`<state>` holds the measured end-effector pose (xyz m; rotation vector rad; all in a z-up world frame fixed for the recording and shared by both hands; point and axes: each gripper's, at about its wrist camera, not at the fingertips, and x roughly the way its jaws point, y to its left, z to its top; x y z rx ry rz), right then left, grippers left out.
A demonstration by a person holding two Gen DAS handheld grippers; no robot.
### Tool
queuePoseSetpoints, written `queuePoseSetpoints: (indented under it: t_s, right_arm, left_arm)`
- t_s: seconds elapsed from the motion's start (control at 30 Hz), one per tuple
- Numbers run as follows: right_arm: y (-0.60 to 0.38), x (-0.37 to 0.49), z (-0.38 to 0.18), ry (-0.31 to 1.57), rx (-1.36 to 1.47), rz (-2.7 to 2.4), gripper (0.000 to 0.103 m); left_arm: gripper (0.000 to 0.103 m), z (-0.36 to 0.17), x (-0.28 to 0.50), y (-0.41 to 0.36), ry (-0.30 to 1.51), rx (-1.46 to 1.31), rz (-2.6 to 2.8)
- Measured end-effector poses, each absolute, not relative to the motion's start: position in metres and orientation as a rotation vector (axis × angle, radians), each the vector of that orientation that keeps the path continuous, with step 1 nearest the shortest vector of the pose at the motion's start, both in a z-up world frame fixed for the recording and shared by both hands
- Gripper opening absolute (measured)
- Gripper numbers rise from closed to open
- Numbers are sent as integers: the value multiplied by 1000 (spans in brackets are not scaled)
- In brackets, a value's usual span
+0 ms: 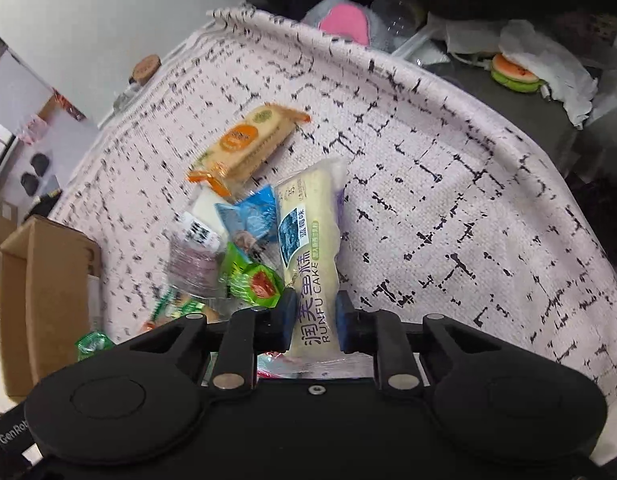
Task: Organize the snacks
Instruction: 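Grasp the green-wrapped snack with the left tool while the right tool grasps the white cake bar, then carry both snacks over the box and open both tools to release them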
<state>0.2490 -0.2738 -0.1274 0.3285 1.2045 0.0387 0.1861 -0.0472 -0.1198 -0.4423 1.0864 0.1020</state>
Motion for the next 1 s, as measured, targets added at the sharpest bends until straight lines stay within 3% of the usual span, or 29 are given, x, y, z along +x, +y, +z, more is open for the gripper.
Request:
queuePoseSetpoints:
  t_s: [0.5,1.0]
  right_arm:
    - [-262,225,-90,1133,413,122,19]
    - [-218,223,-58,1067,420,194,19]
  left_arm:
    - [27,-69,165,-34,996,-406,66]
    - [27,-51,158,6,963,-426,59]
